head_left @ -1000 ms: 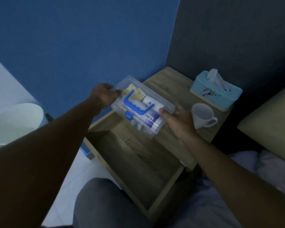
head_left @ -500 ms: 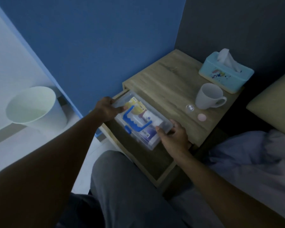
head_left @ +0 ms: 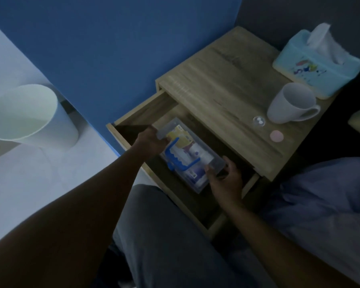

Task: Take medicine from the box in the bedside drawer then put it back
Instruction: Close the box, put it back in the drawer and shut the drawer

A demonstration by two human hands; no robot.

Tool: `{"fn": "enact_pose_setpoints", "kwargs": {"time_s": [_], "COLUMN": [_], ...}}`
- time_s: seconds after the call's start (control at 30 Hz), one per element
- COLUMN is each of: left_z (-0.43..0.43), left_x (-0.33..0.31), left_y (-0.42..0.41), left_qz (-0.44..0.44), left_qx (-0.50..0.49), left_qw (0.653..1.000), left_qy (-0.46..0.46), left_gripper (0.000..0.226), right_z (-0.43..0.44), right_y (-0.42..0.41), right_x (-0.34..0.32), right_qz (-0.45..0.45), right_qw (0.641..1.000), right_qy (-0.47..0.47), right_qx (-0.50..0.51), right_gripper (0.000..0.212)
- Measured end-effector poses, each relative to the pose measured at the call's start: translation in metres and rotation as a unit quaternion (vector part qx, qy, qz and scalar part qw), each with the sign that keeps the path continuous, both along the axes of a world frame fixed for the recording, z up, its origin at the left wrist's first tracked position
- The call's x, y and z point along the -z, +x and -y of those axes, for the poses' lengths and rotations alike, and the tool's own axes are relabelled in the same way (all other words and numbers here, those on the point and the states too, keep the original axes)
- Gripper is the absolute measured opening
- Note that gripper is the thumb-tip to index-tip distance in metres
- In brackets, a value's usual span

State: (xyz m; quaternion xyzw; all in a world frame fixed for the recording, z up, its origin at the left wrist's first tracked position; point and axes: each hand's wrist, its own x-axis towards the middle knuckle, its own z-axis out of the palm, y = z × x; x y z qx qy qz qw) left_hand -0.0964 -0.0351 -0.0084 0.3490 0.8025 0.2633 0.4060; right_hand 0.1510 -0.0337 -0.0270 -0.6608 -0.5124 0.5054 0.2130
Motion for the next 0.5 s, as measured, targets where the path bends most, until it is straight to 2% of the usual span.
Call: {"fn": "enact_pose_setpoints", "kwargs": {"time_s": [0.2,0.3,0.4,0.5], "left_z": [0.0,0.002,0.005,0.011], "left_x": [0.019,0.022,0.019,0.011], "left_y": [0.002,0.004,0.009,0.017], "left_qz": [0.027,0.033,0.006,-0.049], "left_qx": [-0.025,-0.038,-0.03,-0.015], "left_qw": [0.999,0.999,1.0,0.998], "left_qy": [0.011,0.006,0.002,0.025], "left_gripper": [0.046,0.037,0.034,0.044], "right_z": [-0.01,-0.012,-0.015,-0.017], "right_y": [-0.001,-0.003,-0.001,0.003], "right_x": [0.022,0.028,0.028,0.015], "right_qz": [0.012,0.034,0.063,0.127], "right_qw": [1.0,0.999,0.997,0.988], "right_qy": [0.003,0.002,0.001,0.015], "right_qx": [-0.014,-0.024,-0.051,-0.089], "right_gripper": [0.078,0.078,0.082,0.094]}}
